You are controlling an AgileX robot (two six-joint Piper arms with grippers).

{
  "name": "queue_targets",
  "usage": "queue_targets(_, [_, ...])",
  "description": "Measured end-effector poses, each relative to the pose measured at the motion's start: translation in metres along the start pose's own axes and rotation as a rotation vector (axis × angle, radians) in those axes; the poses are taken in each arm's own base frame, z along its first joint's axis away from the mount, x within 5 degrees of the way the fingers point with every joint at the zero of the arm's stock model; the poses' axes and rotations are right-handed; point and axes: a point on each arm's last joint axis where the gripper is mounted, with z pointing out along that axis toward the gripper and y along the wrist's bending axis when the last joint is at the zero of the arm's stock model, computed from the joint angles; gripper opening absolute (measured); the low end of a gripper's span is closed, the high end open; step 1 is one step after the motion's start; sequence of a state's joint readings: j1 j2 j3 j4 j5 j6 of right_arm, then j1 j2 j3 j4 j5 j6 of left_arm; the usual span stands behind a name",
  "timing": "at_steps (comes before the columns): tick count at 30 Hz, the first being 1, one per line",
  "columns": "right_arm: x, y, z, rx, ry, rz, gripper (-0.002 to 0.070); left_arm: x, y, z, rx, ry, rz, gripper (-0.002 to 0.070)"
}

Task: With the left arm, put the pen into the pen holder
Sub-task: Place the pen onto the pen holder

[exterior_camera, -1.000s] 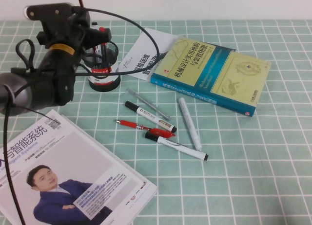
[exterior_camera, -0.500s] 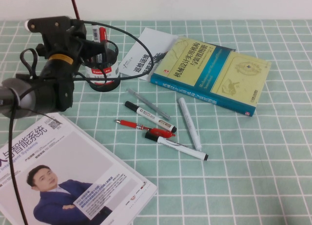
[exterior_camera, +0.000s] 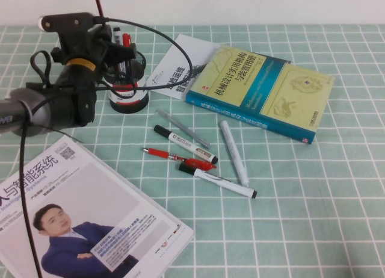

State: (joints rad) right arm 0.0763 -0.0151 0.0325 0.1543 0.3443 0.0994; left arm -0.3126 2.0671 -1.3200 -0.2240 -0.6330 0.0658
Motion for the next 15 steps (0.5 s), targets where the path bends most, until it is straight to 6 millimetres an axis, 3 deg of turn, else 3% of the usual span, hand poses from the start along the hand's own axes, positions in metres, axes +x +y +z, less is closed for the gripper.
queue_targets(15, [0.000,0.000,0.000,0.000,0.000,0.000,-0.0020,0.019,0.001,0.003,0.003,0.085,0.055,0.0022])
